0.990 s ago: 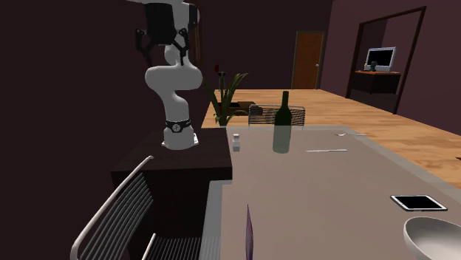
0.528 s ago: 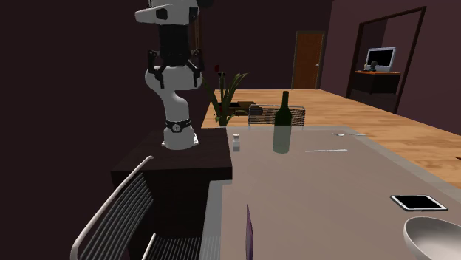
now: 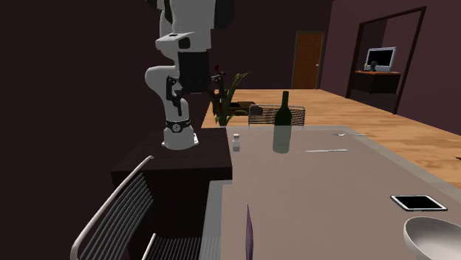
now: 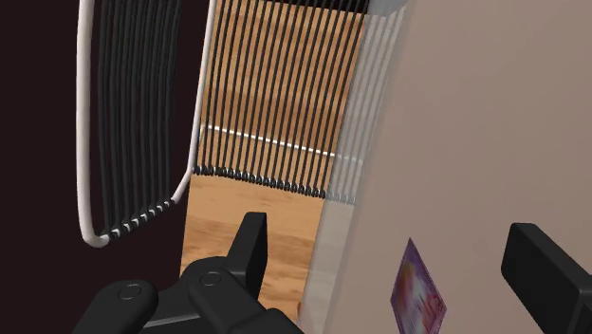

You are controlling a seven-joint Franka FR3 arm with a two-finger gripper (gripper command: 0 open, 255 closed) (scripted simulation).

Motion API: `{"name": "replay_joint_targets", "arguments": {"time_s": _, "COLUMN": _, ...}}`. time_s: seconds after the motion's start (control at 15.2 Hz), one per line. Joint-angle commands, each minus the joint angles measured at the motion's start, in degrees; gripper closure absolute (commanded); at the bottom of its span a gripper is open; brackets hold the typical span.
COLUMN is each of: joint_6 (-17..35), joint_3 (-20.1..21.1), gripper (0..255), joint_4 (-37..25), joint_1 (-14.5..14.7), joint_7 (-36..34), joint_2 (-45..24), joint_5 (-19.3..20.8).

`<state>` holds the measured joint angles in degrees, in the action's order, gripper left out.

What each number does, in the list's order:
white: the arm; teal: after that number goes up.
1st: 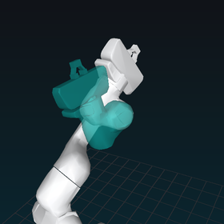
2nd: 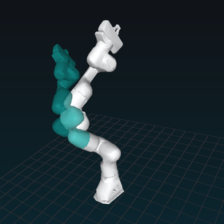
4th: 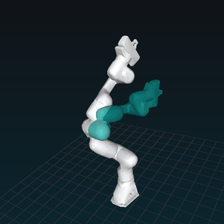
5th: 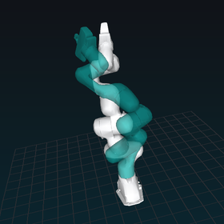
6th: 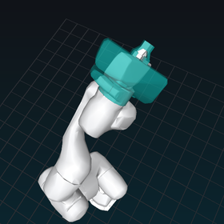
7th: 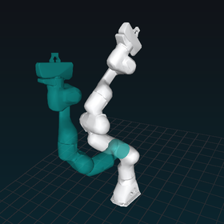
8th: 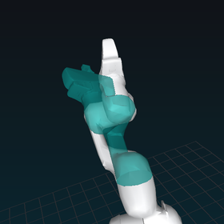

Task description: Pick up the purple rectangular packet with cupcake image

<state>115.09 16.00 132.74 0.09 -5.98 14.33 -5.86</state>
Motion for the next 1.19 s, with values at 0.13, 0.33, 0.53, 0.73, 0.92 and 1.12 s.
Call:
{"name": "replay_joint_targets", "arguments": {"time_s": 0.13, "joint_6": 4.25, "joint_3": 2.1, "gripper": 0, "joint_4": -4.65, "joint_1": 0.16, "joint_7": -4.36, "joint_2": -9.39, "joint_5": 2.49}}
{"name": "replay_joint_targets", "arguments": {"time_s": 0.33, "joint_6": 6.58, "joint_3": 3.04, "gripper": 0, "joint_4": -8.8, "joint_1": 0.73, "joint_7": -7.82, "joint_2": -16.48, "joint_5": 5.08}}
{"name": "replay_joint_targets", "arguments": {"time_s": 0.53, "joint_6": 8.16, "joint_3": 3.36, "gripper": 0, "joint_4": -13.65, "joint_1": 1.77, "joint_7": -11.22, "joint_2": -23.64, "joint_5": 7.97}}
{"name": "replay_joint_targets", "arguments": {"time_s": 0.73, "joint_6": 9.0, "joint_3": 3.07, "gripper": 0, "joint_4": -19.21, "joint_1": 3.3, "joint_7": -14.29, "joint_2": -30.79, "joint_5": 10.78}}
{"name": "replay_joint_targets", "arguments": {"time_s": 0.92, "joint_6": 9.13, "joint_3": 2.33, "gripper": 0, "joint_4": -25.53, "joint_1": 5.21, "joint_7": -16.85, "joint_2": -37.92, "joint_5": 13.21}}
{"name": "replay_joint_targets", "arguments": {"time_s": 1.12, "joint_6": 8.56, "joint_3": 1.37, "gripper": 0, "joint_4": -32.7, "joint_1": 7.3, "joint_7": -18.84, "joint_2": -45.1, "joint_5": 15.15}}
